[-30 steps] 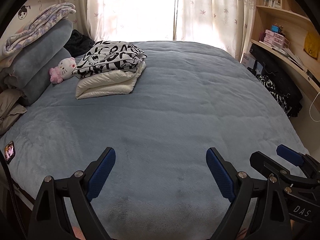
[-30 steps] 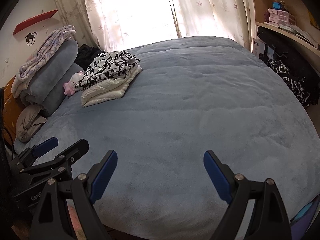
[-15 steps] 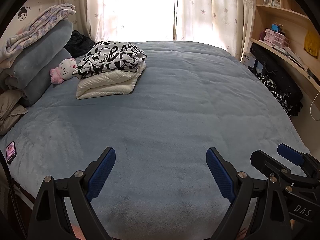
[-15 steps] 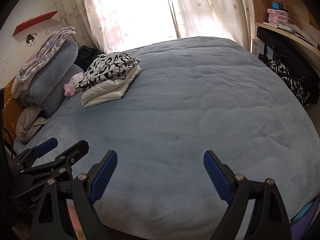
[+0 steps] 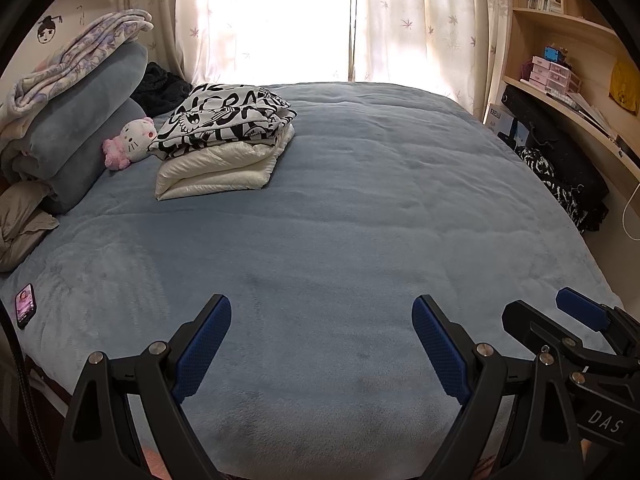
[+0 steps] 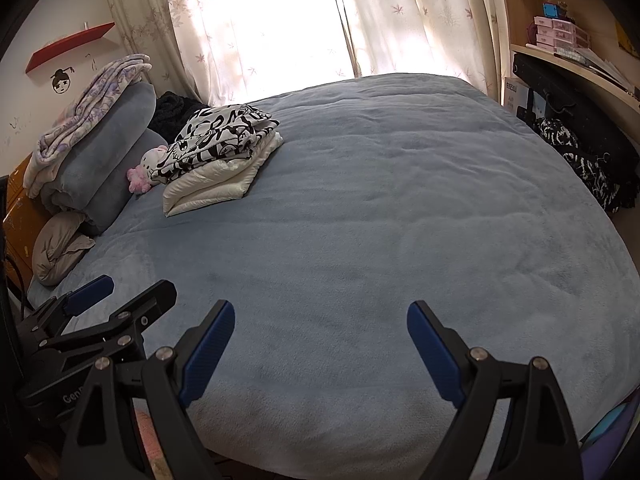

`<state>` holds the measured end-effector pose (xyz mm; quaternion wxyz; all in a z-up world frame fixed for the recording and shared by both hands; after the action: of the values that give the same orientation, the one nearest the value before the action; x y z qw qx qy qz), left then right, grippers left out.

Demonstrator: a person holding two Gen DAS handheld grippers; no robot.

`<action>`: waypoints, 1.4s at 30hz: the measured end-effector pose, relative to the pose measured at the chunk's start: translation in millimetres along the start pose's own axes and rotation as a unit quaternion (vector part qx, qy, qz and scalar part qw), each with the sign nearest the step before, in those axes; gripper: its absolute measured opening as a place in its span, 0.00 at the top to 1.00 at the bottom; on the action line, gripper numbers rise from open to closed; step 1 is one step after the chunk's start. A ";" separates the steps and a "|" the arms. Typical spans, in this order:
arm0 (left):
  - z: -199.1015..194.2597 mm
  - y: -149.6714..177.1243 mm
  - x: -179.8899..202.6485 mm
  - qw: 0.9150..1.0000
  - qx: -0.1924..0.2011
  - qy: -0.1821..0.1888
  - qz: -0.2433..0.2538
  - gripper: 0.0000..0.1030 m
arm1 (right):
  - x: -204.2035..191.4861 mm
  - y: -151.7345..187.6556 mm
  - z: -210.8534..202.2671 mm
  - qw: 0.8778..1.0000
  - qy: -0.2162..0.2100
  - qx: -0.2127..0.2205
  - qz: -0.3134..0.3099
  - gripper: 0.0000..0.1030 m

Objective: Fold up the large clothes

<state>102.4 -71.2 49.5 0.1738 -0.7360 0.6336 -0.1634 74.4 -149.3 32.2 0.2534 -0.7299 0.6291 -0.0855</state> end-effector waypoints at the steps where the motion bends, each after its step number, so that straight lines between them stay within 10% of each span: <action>1: -0.3 -0.2 0.0 1.000 0.000 -0.001 0.000 0.12 | 0.0 0.0 0.0 1.000 0.000 0.000 0.000 0.14; 42: 2.9 5.7 -10.1 1.000 -0.013 -0.004 0.005 0.12 | 2.2 3.2 7.0 1.000 0.000 -0.006 0.005 0.14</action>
<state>97.2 -61.8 44.1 0.1681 -0.7356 0.6385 -0.1513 75.2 -149.8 24.2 0.2489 -0.7283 0.6333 -0.0807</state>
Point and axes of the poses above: each gripper's, at about its wrist camera, not at the fingertips, and z roughly the way its jaws point, x to its right, y to its underside, the point moved 4 cm from there along z, roughly the way its jaws point, and after that the axes turned 14 degrees about -x, right-handed, at the moved point
